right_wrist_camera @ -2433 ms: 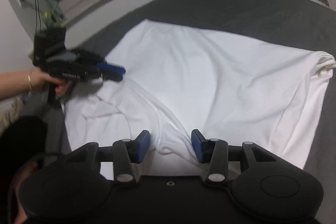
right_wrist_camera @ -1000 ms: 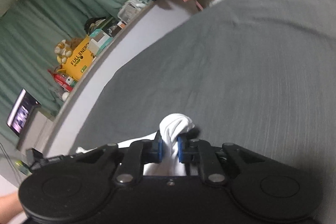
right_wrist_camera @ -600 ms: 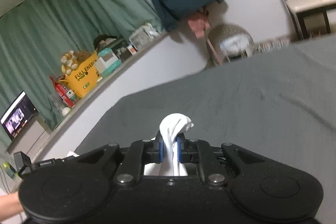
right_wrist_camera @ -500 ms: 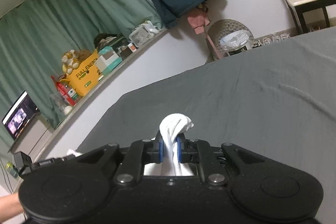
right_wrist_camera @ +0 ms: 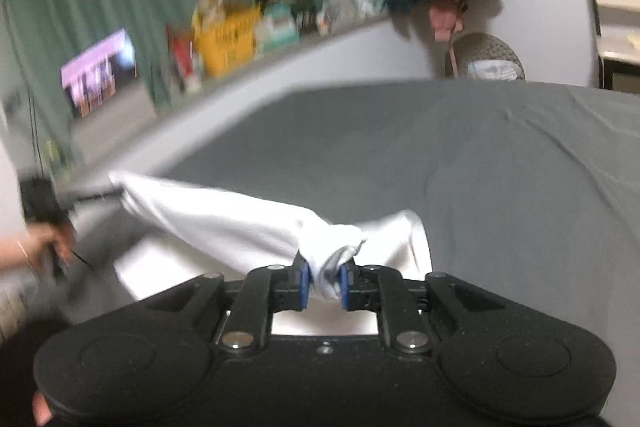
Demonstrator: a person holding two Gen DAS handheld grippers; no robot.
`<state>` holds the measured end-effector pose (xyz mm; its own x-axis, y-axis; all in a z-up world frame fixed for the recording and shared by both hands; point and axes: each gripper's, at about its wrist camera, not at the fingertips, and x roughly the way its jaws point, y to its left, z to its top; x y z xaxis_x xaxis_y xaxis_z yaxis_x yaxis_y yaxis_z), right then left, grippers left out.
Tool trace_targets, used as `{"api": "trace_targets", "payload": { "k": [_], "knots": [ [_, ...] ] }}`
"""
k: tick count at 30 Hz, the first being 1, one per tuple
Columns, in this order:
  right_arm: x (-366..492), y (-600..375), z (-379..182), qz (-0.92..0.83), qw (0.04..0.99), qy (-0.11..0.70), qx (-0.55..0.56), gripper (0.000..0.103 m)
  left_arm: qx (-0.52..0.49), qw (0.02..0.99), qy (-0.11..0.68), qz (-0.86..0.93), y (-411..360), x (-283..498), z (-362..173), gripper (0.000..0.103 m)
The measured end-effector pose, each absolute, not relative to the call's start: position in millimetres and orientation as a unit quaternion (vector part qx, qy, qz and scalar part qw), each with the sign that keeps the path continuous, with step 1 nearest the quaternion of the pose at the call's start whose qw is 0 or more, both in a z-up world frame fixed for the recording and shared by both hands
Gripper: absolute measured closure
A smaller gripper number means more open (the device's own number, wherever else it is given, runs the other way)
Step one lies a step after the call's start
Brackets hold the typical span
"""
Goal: Fold clothes
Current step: 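Lift the strip end with both grippers and fold it over the strip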
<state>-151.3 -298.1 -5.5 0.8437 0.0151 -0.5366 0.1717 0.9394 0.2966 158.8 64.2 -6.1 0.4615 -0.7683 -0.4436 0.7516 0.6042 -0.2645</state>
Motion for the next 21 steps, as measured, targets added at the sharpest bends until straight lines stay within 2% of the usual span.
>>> {"api": "trace_targets", "payload": {
  "k": [2,4,6,7,8,9,10,14,19,21],
  "knots": [
    [-148,-280,-13,-0.058,0.937,0.319,0.128,0.078,0.019,0.851,0.281,-0.444,75,138,-13,0.081],
    [-145,-261,-18,-0.072,0.934,0.344,0.062,0.076,0.067,0.847,0.295,-0.437,79,119,-22,0.081],
    [-142,-241,-23,-0.086,0.926,0.368,-0.005,0.063,0.131,0.851,0.288,-0.418,73,104,-25,0.078],
    [-141,-232,-26,-0.093,0.920,0.379,-0.038,0.058,0.162,0.854,0.279,-0.409,70,97,-25,0.070],
    [-140,-222,-28,-0.099,0.913,0.389,-0.072,0.050,0.196,0.855,0.265,-0.400,66,89,-24,0.044],
    [-139,-211,-31,-0.102,0.908,0.389,-0.118,0.046,0.232,0.857,0.244,-0.392,62,82,-23,0.015],
    [-139,-201,-34,-0.104,0.901,0.388,-0.164,0.046,0.260,0.856,0.223,-0.386,59,74,-22,0.007],
    [-130,-166,-51,-0.106,0.865,0.378,-0.313,0.045,0.368,0.838,0.179,-0.361,38,60,-17,0.007],
    [-115,-144,-68,-0.093,0.828,0.359,-0.421,0.046,0.510,0.780,0.084,-0.353,1,41,-16,0.007],
    [-106,-144,-75,-0.086,0.817,0.369,-0.435,0.053,0.582,0.731,0.050,-0.354,-12,35,-24,0.007]
  ]
}}
